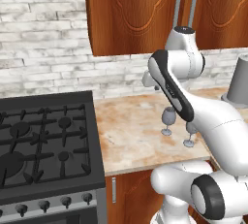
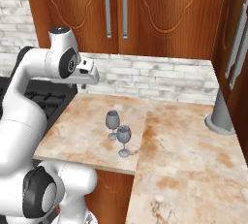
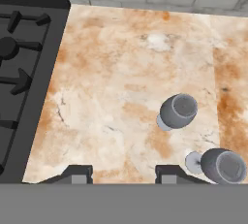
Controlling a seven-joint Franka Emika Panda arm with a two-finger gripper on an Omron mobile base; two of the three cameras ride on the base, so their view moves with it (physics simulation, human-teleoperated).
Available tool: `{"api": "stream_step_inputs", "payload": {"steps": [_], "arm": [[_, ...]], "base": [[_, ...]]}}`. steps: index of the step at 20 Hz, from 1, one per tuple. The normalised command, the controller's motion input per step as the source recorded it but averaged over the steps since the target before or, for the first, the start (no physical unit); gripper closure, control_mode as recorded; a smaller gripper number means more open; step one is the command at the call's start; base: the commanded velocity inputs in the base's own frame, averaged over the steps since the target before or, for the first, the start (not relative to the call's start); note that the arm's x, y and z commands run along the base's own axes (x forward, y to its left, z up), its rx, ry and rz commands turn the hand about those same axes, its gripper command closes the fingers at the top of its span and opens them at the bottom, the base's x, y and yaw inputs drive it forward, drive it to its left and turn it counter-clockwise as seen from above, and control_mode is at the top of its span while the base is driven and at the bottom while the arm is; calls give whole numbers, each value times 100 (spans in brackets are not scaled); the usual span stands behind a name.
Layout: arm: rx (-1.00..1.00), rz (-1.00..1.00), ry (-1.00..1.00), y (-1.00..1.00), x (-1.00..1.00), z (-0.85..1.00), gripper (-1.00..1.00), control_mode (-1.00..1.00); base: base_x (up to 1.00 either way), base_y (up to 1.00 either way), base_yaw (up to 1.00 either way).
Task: Retrieve the wine glasses from the counter and place one next to each plate.
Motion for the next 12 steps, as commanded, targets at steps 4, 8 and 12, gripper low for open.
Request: {"api": "stream_step_inputs", "payload": {"steps": [4,8,12], "arm": [[0,0,-2,0,0,0,-100,-100],[0,0,0,0,0,0,-100,-100],[6,-9,0,-24,-22,-4,-100,-100]], "base": [[0,0,0],[0,0,0],[0,0,0]]}}
